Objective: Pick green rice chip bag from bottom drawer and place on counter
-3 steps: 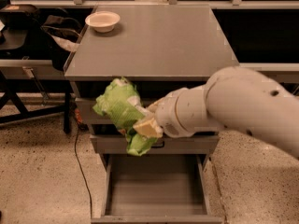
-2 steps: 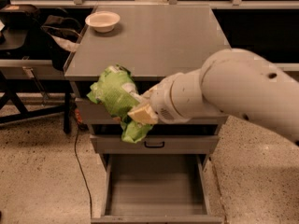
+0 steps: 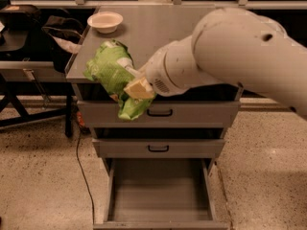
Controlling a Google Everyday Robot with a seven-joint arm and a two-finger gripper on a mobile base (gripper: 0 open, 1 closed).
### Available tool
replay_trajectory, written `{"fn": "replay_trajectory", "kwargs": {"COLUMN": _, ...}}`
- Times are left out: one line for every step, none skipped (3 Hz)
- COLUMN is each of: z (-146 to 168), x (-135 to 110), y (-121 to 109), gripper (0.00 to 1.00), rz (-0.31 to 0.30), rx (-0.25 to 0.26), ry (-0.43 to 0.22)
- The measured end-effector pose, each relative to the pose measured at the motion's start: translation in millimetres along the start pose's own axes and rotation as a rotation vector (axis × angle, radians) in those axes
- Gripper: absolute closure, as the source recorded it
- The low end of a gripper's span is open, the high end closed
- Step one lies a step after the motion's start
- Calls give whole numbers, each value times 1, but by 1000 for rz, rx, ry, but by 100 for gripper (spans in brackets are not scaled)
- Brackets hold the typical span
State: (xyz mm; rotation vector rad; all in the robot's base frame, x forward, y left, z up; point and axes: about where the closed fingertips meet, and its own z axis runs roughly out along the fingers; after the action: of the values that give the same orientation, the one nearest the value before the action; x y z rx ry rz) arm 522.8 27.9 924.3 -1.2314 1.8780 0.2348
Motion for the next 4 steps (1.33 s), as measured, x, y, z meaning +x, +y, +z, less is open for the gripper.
{"fn": "replay_trajectory", "kwargs": {"z": 6, "x": -27, "y": -26, "gripper": 100, "rz": -10, "rx": 49, "ry": -5}}
{"fn": "replay_trajectory", "kwargs": {"z": 18, "x": -51, "y": -55, "gripper": 100, "rz": -8, "rx": 96, "ry": -8}}
{"fn": "replay_trajectory", "kwargs": {"z": 18, "x": -51, "y": -55, "gripper": 100, "rz": -6, "rx": 94, "ry": -14}}
{"fn": "replay_trajectory", "kwargs": {"z": 19, "x": -54, "y": -55, "gripper": 100, "rz": 23, "rx": 65, "ry": -80}}
